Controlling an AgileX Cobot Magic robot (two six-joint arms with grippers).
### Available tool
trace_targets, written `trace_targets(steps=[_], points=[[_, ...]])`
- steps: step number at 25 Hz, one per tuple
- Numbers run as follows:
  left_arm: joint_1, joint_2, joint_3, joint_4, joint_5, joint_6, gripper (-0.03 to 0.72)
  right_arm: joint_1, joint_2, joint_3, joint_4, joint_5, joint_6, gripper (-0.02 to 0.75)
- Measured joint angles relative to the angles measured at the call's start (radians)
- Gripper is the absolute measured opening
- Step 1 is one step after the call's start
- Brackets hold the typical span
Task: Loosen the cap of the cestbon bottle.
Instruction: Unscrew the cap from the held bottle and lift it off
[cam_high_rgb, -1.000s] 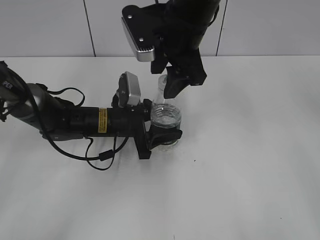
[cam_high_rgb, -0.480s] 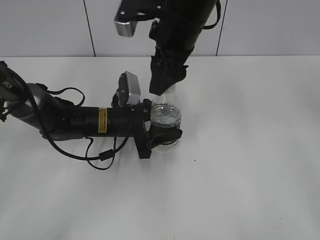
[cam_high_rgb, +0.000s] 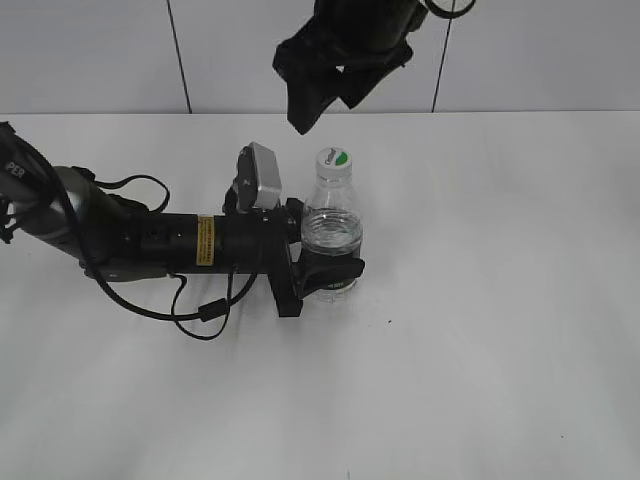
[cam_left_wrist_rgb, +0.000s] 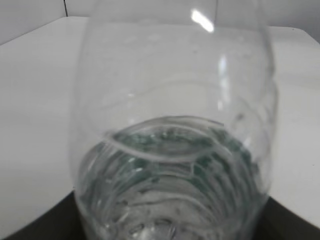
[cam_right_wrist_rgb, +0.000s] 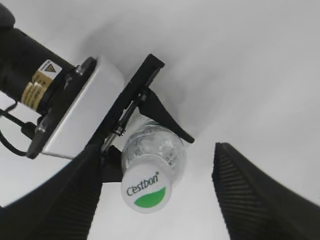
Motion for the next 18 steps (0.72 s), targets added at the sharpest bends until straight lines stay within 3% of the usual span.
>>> trace_targets(steps=[8, 18], points=[[0.000, 0.000, 0.000, 0.000, 0.000, 0.000, 0.405, 0.000, 0.000, 0.000, 0.001, 0.014, 0.357, 0.524], [0.000, 0.000, 0.000, 0.000, 0.001, -0.002, 0.405, 0.000, -0.001, 0.050, -0.016, 0.016, 0.465, 0.522]])
